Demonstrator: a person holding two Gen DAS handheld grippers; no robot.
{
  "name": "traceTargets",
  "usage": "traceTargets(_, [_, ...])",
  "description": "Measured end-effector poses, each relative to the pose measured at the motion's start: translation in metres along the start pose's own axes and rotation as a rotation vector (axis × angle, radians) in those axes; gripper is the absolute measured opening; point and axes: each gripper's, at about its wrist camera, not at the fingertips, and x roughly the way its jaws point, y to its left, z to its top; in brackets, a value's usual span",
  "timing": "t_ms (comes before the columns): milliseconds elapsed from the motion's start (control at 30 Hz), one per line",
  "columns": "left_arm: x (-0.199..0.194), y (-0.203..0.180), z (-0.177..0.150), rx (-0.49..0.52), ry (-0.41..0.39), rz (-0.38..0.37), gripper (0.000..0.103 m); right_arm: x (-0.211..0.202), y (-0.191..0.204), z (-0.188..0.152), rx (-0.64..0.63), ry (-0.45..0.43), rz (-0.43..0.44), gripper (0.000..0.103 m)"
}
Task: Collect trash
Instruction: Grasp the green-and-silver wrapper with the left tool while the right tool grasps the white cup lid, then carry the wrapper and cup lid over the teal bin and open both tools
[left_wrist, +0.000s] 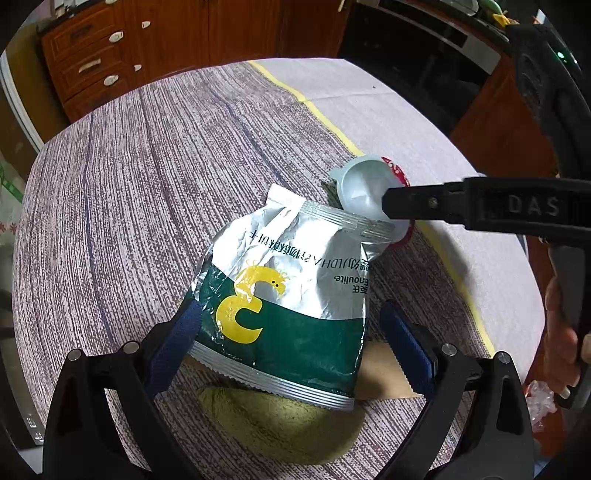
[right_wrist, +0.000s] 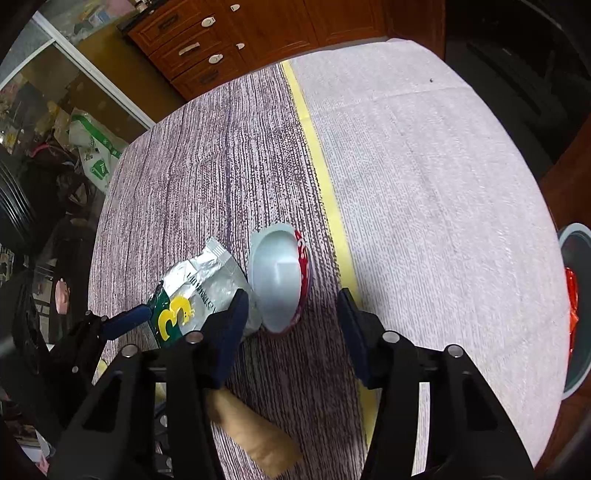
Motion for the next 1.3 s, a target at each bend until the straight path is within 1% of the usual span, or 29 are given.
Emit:
traceTargets(100, [0.003,-0.001,0.002,0.004,0.006,0.005,0.097,0.006,-0.001,0.003,0.006,0.005,0.007,0.031])
traceTargets(167, [0.005,-0.002,0.002,0.006,0.009,0.009,0.097,0.01,0.001,0.005,0.0,0.007,-0.005,0.009])
traceTargets(300, [0.01,-0.003,0.004,0.012,0.02,0.015,0.097,0.006,-0.003,0.004,0.004,-0.015,-0.03,0.005])
traceTargets(367, [0.014,-0.004,0.006,0.026,0.033,0.022,0.097,0.001,-0.01,0.004,0.016,-0.027,-0.04,0.004])
traceTargets(467, [0.018,-0.005,0.007,0.06,0.037,0.041,0.099,-0.001,-0.02,0.002,0.034,-0.019,-0.045,0.005])
traceTargets(567, [0.023,-0.008,0.008,0.095,0.038,0.072,0.099,-0.003,-0.026,-0.001,0.045,-0.015,-0.041,0.005])
traceTargets(633, [0.026,-0.01,0.009,0.113,0.035,0.079,0.099,-0.003,-0.028,-0.003,0.05,-0.014,-0.036,0.005])
traceTargets(700, [0.026,-0.012,0.01,0.114,0.024,0.068,0.098,-0.005,-0.028,-0.005,0.054,-0.014,-0.029,0.005])
traceTargets(767, [0.022,-0.012,0.01,0.112,0.002,0.064,0.082,-0.006,-0.029,-0.007,0.057,-0.015,-0.022,0.005])
traceTargets(800, [0.02,-0.012,0.01,0.114,-0.004,0.046,0.077,-0.007,-0.03,-0.008,0.058,-0.015,-0.02,0.005])
traceTargets(867, [0.015,-0.014,0.01,0.113,-0.014,0.016,0.051,-0.009,-0.031,-0.01,0.059,-0.014,-0.016,0.005])
traceTargets(900, [0.013,-0.016,0.011,0.118,-0.02,0.017,0.04,-0.01,-0.032,-0.011,0.06,-0.015,-0.015,0.005])
traceTargets(933, [0.012,-0.018,0.011,0.121,-0.022,0.02,0.027,-0.011,-0.032,-0.011,0.062,-0.015,-0.014,0.005])
traceTargets(967, [0.01,-0.019,0.012,0.115,-0.028,0.019,0.021,-0.013,-0.033,-0.012,0.064,-0.018,-0.011,0.005])
traceTargets(1033, [0.007,-0.021,0.013,0.106,-0.041,0.018,0.014,-0.016,-0.036,-0.012,0.067,-0.024,-0.008,0.005])
traceTargets(1067, [0.003,-0.022,0.014,0.096,-0.052,0.021,0.013,-0.018,-0.037,-0.013,0.068,-0.028,-0.007,0.005])
traceTargets(1300, [-0.022,-0.027,0.021,0.045,-0.101,0.016,0.011,-0.038,-0.049,-0.02,0.085,-0.06,0.006,0.005])
